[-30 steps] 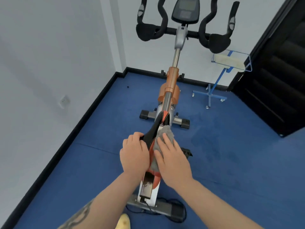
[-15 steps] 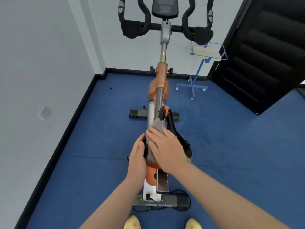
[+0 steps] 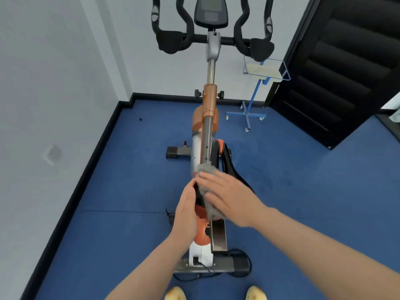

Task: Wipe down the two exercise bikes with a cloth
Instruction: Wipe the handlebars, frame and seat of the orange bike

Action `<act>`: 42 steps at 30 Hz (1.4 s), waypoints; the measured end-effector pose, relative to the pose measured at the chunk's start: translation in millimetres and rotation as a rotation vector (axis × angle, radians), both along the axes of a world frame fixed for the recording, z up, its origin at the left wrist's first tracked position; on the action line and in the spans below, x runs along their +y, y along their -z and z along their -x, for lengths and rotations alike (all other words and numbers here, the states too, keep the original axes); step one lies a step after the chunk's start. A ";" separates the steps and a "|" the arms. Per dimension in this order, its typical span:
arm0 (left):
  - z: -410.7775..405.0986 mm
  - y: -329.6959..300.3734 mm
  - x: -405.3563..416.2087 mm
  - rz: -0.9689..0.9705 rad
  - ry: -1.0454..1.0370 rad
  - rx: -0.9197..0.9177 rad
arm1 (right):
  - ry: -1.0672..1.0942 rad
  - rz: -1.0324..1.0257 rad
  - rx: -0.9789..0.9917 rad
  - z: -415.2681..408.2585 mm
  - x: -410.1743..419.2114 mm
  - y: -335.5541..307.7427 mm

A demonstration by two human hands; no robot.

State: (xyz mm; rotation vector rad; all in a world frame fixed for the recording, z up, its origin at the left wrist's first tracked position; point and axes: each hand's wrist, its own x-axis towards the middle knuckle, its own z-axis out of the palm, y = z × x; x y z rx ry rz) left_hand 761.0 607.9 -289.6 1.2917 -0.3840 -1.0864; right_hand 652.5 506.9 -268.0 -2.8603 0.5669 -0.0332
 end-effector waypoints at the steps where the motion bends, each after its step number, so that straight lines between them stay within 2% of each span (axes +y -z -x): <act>1: 1.3 -2.3 -1.0 0.009 -0.011 0.033 | 0.030 0.046 0.027 -2.2 -11.0 -0.9; 4: 5.2 -0.5 -2.9 -0.006 -0.045 0.004 | 0.249 0.161 0.158 -28.4 -4.3 4.0; 6: 3.6 1.1 -3.4 -0.038 -0.067 -0.036 | 0.321 0.137 0.171 -25.5 20.0 8.1; 9: -1.9 1.6 -8.6 -0.113 -0.077 -0.275 | 0.370 0.144 0.101 3.2 46.8 5.8; 12: -3.6 -0.6 -21.7 -0.199 -0.078 -0.408 | 0.425 0.195 0.127 11.6 57.8 4.3; 17: 0.0 -0.7 -43.0 -0.282 0.030 -0.673 | 0.589 0.087 0.167 4.2 55.7 4.5; 21: 1.0 1.6 -43.6 -0.294 0.004 -0.698 | 0.689 -0.038 0.186 -11.9 30.3 2.2; 27: 2.8 3.1 -44.0 -0.298 -0.019 -0.758 | 0.744 -0.065 0.256 10.9 42.3 -2.9; 33: 4.1 7.6 -43.7 -0.329 -0.049 -0.791 | 0.939 -0.321 0.071 -36.7 -44.5 10.4; 35: 3.9 9.2 -44.7 -0.336 -0.048 -0.806 | 0.929 -0.307 -0.015 -53.5 -68.6 18.2; 39: 5.5 11.0 -45.0 -0.311 -0.114 -0.765 | 0.765 -0.275 -0.155 -69.7 -104.4 26.4; 42: 6.7 10.6 -43.6 -0.286 -0.205 -0.678 | 0.513 -0.184 -0.147 -67.9 -114.5 23.8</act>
